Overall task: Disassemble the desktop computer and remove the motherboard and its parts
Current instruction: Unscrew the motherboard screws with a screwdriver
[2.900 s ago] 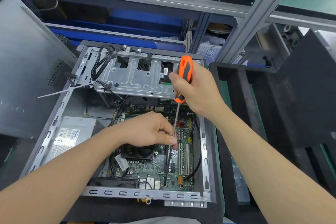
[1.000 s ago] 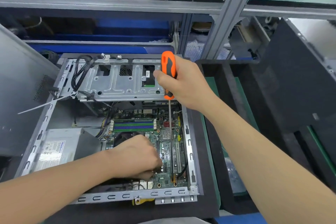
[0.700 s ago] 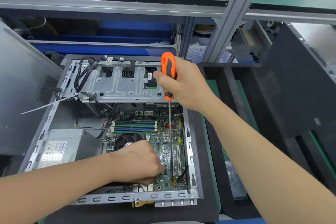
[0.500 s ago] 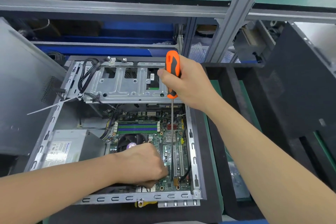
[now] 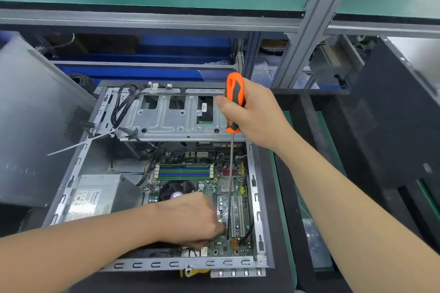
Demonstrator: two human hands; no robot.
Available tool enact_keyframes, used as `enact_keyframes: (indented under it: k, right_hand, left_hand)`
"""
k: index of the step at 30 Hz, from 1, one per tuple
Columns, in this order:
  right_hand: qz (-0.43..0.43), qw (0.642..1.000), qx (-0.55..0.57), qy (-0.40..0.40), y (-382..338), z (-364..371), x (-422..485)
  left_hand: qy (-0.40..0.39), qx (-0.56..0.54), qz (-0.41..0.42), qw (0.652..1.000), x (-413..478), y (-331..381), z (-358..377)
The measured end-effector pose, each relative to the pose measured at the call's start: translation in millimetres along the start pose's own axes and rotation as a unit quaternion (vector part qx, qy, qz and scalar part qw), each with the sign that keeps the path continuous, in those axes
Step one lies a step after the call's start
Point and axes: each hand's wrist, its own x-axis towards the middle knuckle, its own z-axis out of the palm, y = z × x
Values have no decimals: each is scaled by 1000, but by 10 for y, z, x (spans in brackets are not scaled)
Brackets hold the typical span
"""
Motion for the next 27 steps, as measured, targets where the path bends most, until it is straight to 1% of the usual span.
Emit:
enact_keyframes:
  k: [5, 8, 14, 17, 22, 27]
  right_hand:
    - [4, 1000, -2, 5, 10, -4, -16]
    - [-1, 1000, 1, 5, 10, -6, -26]
    - [-2, 1000, 0, 6, 33, -13, -34]
    - [2, 1000, 0, 3, 48, -21, -42]
    - [-1, 1000, -2, 9, 59, -29, -60]
    - [8, 1000, -9, 11, 80, -34, -73]
  left_hand:
    - [-28, 8, 1, 1000, 53, 5, -30]
    - [-24, 22, -3, 999, 26, -7, 13]
    - [-37, 5, -4, 999, 47, -14, 4]
    - [-30, 15, -3, 999, 20, -12, 32]
    - [-9, -20, 4, 1000, 15, -28, 6]
    - [-2, -21, 10, 1000, 13, -9, 11]
